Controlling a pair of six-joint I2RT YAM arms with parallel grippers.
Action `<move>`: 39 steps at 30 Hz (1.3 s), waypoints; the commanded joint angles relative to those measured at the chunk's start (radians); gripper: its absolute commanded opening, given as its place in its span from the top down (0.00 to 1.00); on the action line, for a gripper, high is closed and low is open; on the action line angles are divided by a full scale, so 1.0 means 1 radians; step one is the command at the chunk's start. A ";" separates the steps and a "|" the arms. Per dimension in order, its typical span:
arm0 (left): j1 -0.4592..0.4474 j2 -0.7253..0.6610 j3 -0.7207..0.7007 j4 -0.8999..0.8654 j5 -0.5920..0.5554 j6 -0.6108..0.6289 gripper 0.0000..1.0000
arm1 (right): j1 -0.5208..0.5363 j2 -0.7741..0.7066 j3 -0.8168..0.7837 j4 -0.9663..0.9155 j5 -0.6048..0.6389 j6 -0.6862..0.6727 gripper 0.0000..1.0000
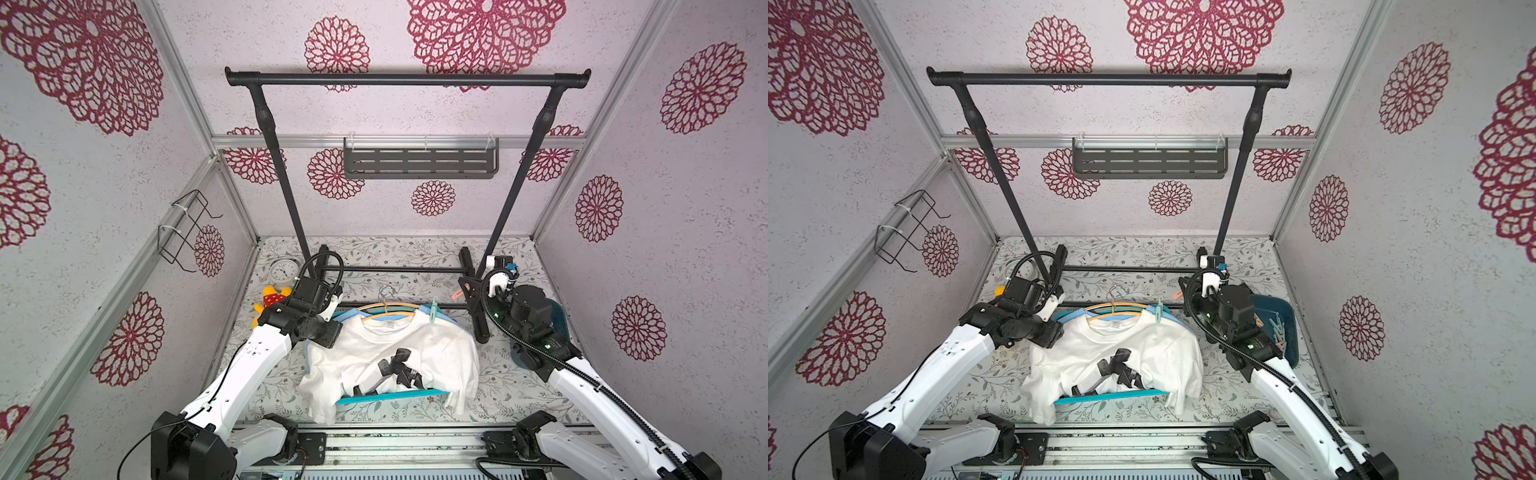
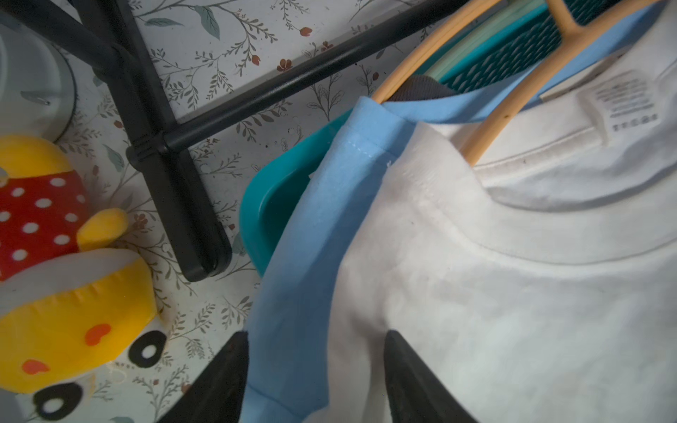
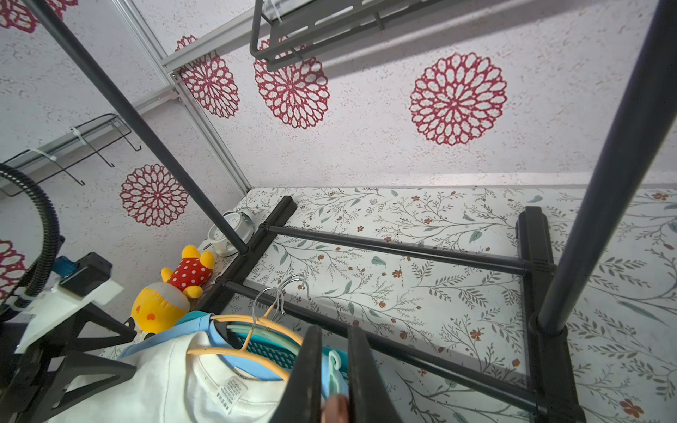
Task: Use clothespins to secure the t-shirt on both sides of the hanger
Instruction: Pick up the hanger from the basket.
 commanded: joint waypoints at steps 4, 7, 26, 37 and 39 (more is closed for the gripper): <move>0.004 0.013 0.005 0.056 0.045 0.075 0.44 | -0.001 -0.019 0.029 0.047 -0.040 -0.031 1.00; 0.002 0.035 0.004 0.060 0.050 0.092 0.47 | 0.000 -0.017 0.030 0.062 -0.053 -0.030 1.00; -0.029 0.074 -0.009 0.097 -0.015 0.189 0.69 | 0.000 0.030 0.099 0.051 -0.102 -0.062 1.00; -0.047 0.043 0.001 0.128 -0.054 0.208 0.90 | 0.000 0.022 0.105 0.053 -0.100 -0.074 1.00; -0.053 0.028 0.004 0.134 -0.074 0.211 0.94 | 0.000 0.023 0.108 0.052 -0.101 -0.076 1.00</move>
